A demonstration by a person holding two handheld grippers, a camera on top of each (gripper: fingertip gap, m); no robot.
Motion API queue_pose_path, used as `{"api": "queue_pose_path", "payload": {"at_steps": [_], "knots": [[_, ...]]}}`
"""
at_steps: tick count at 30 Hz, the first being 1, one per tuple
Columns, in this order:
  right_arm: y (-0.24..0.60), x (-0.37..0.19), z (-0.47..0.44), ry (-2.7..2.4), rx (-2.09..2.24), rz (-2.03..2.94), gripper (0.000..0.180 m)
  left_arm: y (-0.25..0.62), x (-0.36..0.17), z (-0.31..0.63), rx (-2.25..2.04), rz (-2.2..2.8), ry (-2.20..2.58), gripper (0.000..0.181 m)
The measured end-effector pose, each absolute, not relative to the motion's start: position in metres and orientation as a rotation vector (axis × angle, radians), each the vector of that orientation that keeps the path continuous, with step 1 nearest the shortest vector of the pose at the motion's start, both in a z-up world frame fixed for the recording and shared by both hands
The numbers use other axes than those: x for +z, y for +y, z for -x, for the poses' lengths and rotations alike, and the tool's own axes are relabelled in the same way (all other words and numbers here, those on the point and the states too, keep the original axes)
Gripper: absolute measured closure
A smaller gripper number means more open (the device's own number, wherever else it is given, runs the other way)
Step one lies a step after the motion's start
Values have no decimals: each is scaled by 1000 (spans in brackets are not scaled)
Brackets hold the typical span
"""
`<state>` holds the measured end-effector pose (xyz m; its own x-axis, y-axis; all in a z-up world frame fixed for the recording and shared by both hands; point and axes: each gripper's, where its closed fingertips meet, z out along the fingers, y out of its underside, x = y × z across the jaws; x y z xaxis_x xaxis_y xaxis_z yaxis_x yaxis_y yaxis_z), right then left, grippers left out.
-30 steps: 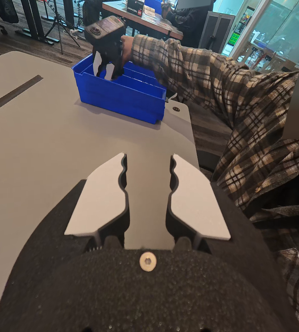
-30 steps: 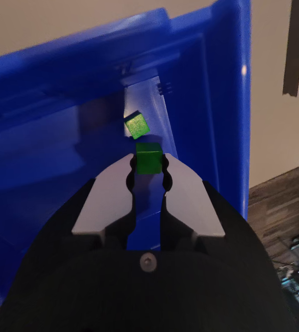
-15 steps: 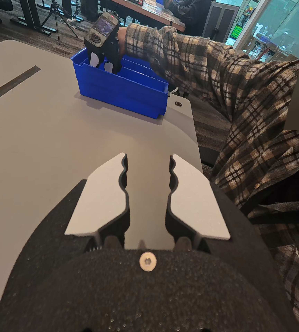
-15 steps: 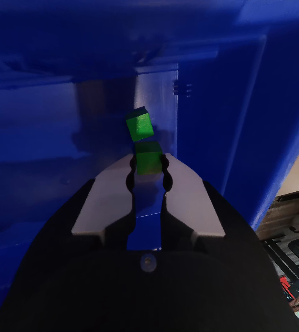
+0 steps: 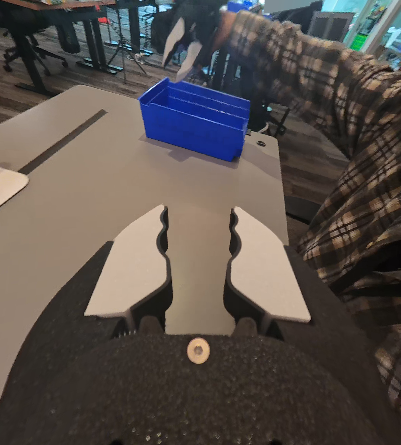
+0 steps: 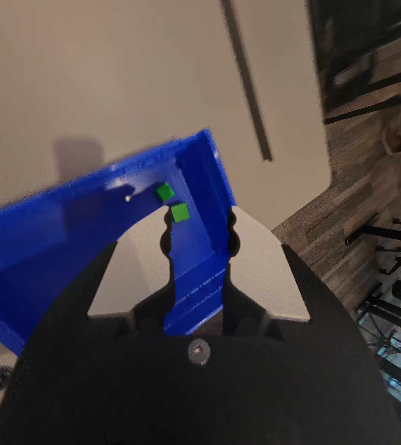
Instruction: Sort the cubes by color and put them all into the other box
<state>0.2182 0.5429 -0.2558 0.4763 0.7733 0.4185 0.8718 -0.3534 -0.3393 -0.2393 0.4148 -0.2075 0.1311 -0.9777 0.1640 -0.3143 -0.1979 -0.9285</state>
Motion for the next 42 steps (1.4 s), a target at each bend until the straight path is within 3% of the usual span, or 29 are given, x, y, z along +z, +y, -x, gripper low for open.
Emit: {"api": "queue_pose_path", "payload": {"at_steps": [5, 9, 17, 24, 33, 42], "knots": [[528, -180, -159, -1010, -100, 2097, 111, 422, -206, 299, -953, 1702, 1223, 132], [505, -165, -88, -905, 96, 1984, 104, 438, -208, 364, -782, 1799, 1161, 132], [467, -209, 51, -785, 555, 1777, 98, 470, -211, 512, -456, 2025, 992, 134], [442, -273, 118, -717, 682, 1734, 101, 484, -246, 613, -216, 2242, 935, 136], [419, -303, 150, -816, 626, 1851, 103, 480, -322, 648, -163, 2449, 1089, 137], [419, -300, 156, -827, 608, 1873, 102, 475, -356, 678, -46, 2650, 1062, 137]]}}
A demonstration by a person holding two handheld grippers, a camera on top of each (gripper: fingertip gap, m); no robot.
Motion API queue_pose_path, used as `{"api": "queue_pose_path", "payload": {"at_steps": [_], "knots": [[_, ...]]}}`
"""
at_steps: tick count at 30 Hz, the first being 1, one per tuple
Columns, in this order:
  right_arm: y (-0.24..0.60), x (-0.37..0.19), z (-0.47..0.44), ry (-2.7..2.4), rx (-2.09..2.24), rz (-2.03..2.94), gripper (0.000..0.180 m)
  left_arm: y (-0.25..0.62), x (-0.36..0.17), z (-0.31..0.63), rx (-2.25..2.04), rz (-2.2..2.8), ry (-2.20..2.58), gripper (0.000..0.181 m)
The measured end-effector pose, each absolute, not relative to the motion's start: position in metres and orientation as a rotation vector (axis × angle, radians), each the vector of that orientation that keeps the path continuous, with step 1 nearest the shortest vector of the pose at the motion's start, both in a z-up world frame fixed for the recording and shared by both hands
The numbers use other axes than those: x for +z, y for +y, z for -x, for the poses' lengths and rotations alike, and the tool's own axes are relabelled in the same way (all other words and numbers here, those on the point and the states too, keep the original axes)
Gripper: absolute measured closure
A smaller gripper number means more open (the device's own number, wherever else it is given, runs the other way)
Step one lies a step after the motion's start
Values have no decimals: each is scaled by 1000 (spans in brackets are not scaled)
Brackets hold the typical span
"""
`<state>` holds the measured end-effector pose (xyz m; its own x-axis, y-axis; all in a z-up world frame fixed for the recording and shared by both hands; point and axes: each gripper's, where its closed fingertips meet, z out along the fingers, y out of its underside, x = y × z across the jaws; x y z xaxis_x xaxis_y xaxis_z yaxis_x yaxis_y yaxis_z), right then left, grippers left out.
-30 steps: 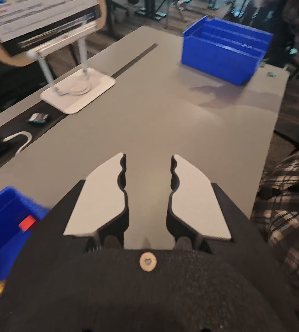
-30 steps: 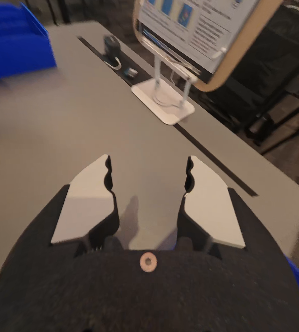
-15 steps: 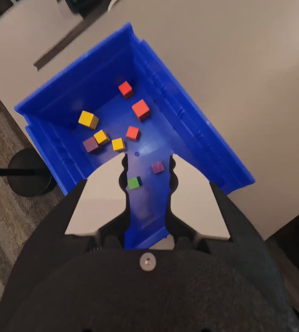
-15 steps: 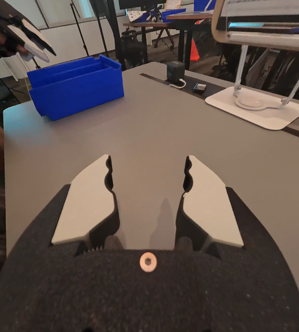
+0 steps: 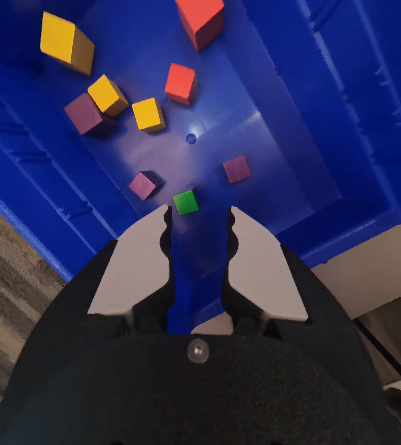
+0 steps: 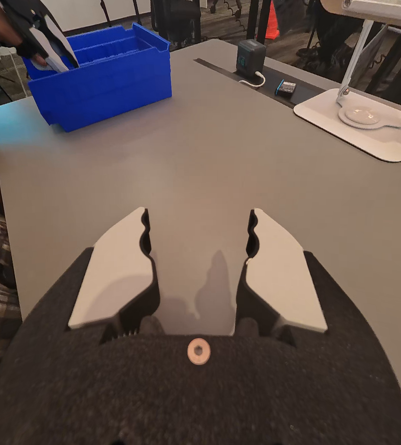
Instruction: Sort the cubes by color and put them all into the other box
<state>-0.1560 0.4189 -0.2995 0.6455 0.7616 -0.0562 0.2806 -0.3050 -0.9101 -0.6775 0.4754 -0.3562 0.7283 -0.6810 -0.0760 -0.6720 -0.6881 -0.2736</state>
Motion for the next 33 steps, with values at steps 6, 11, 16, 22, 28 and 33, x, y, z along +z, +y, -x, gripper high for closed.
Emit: {"api": "queue_pose_path", "payload": {"at_steps": [6, 11, 16, 22, 28, 33], "knots": [[417, -300, 155, -828, 594, 1876, 101, 477, -382, 684, 0, 2830, 909, 143], [414, -301, 147, -803, 599, 1873, 101, 481, -394, 685, -10, 2905, 811, 147], [414, -300, 139, -772, 605, 1862, 102, 482, -406, 690, 14, 2984, 780, 158], [411, -298, 131, -752, 611, 1824, 103, 489, -391, 699, 103, 2986, 759, 158], [408, -298, 111, -692, 657, 1790, 104, 521, -281, 677, 90, 2630, 675, 158], [411, -285, 102, -640, 735, 1734, 108, 533, -186, 554, -142, 2177, 925, 159]]}}
